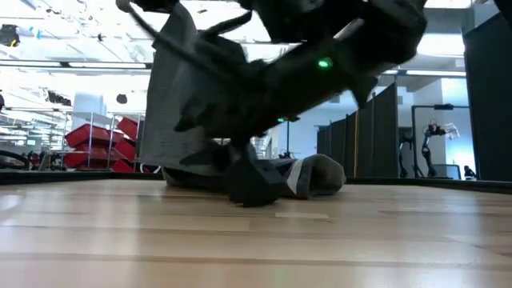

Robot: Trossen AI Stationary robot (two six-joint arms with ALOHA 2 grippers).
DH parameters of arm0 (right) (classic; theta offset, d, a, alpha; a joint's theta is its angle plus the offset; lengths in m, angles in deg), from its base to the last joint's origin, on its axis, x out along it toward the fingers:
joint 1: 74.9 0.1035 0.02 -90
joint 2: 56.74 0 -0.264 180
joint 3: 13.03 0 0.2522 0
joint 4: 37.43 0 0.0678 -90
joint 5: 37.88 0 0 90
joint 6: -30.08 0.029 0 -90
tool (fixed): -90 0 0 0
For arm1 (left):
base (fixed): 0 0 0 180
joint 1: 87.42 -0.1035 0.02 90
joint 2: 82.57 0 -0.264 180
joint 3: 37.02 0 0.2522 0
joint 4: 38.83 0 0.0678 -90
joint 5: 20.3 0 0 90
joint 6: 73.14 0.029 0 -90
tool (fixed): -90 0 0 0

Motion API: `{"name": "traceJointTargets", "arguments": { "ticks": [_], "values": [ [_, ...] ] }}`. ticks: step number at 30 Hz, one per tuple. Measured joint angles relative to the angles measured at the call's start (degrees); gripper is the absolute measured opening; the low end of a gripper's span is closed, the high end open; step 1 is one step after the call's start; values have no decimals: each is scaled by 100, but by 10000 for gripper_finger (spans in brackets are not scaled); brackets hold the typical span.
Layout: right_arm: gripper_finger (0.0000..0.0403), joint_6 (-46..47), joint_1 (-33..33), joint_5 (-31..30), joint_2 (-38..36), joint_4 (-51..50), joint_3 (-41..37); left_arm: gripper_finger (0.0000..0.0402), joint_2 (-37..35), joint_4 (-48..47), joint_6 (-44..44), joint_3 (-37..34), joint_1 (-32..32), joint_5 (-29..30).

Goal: Roll towel
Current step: Fold the gray towel

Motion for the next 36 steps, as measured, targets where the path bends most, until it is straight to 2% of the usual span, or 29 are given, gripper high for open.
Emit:
{"name": "traceJointTargets", "arguments": {
  "ticks": [4, 8, 11, 14, 17, 20, 24, 28, 36],
  "values": [
    [193, -155, -31, -642, 257, -7, 247, 0, -24, -138, -101, 0, -2, 4],
    [192, -104, -132, -999, 255, -117, 252, 0, -52, -218, -128, 0, -2, 9],
    [181, -89, -231, -1149, 210, -358, 247, 0, -50, -308, -152, 0, -2, 13],
    [158, 301, -263, -1158, 81, -692, 230, 0, -50, -405, -165, 0, -2, 20],
    [134, 869, -277, -1109, -218, -1376, 229, 0, -53, -597, -227, 0, -2, 65],
    [98, 1852, -378, -949, -686, -2510, 424, 0, -72, -620, -242, 0, -2, 105],
    [17, 3204, -608, -159, -1191, -3800, 473, 0, -72, -659, -289, 0, -1, 111],
    [6, 3806, -672, 137, -1770, -4121, 469, 0, -72, -1032, -502, 2, 0, 114],
    [2, 3574, -615, 72, -3036, -4085, 474, 0, -72, -2045, -1296, 2, 15, 115]
  ]
}}
